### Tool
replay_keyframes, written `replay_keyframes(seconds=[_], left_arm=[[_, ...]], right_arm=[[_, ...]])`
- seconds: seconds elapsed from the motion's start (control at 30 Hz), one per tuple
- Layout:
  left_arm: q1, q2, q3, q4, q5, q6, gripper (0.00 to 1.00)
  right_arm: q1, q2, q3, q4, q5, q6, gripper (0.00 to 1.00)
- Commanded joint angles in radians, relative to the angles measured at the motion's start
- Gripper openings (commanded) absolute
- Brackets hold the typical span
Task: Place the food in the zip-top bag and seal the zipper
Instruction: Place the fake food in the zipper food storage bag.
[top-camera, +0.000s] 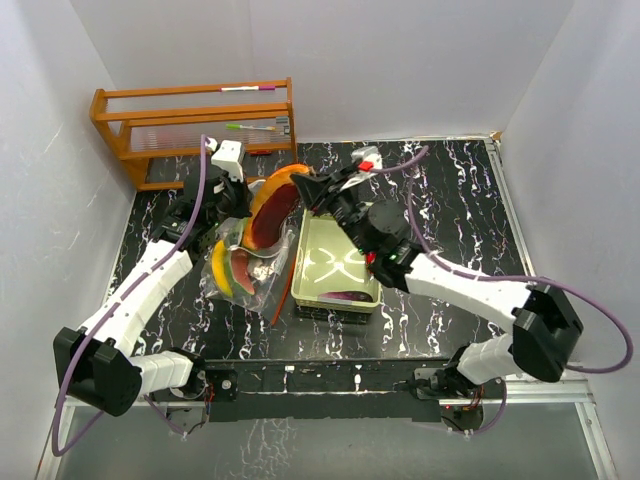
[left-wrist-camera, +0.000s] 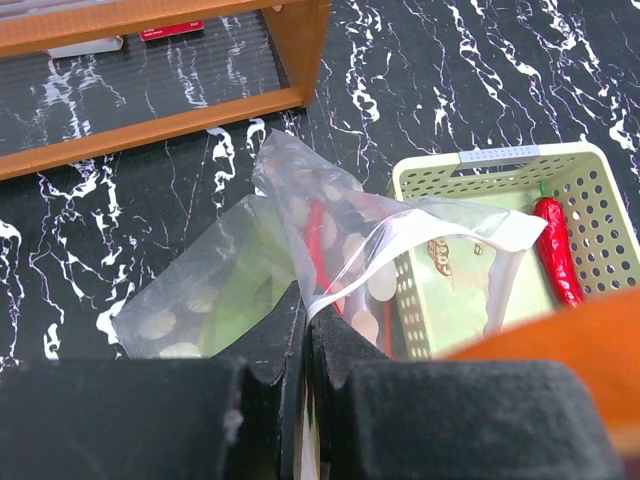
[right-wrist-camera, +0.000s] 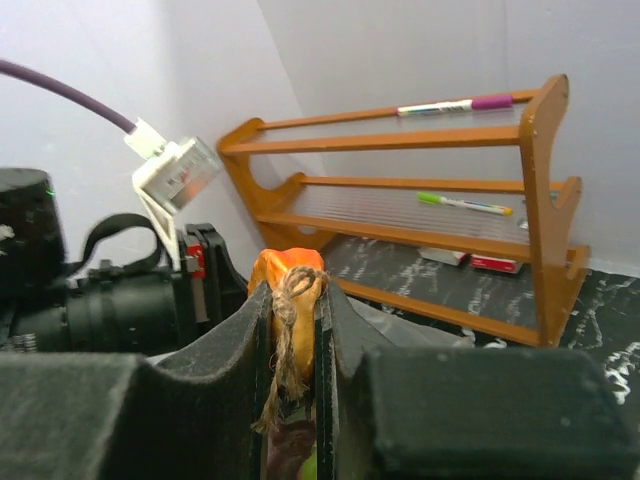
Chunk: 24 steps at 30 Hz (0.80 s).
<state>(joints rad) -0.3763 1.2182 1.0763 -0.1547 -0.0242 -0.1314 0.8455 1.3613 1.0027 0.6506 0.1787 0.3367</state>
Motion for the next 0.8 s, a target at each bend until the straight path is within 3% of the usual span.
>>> replay_keyframes(seconds=[0.0,0.3,0.57,0.77], left_arm=[[-0.009,-0.044,-0.008,0.052,0.021,-0.011,0.00],[-0.022,-0.045,-0.006,0.047,0.014,-0.005,0.00],[-0.040,-0.040,0.013,0.031,0.020,-0.005,0.00],[-0.049,-0.048,0.043,0.016,0.061,-0.037,0.00]], right_arm=[[0.110,0.061,0.000,0.231,0.268,-0.220,0.08],[0.271,0.216,-0.009,0.596,0.491,-0.685,0.08],[0.297,0.414,0.032,0.962,0.560,-1.030,0.08],[0.297,0.524,0.105,1.066,0.576,-1.160,0.08]])
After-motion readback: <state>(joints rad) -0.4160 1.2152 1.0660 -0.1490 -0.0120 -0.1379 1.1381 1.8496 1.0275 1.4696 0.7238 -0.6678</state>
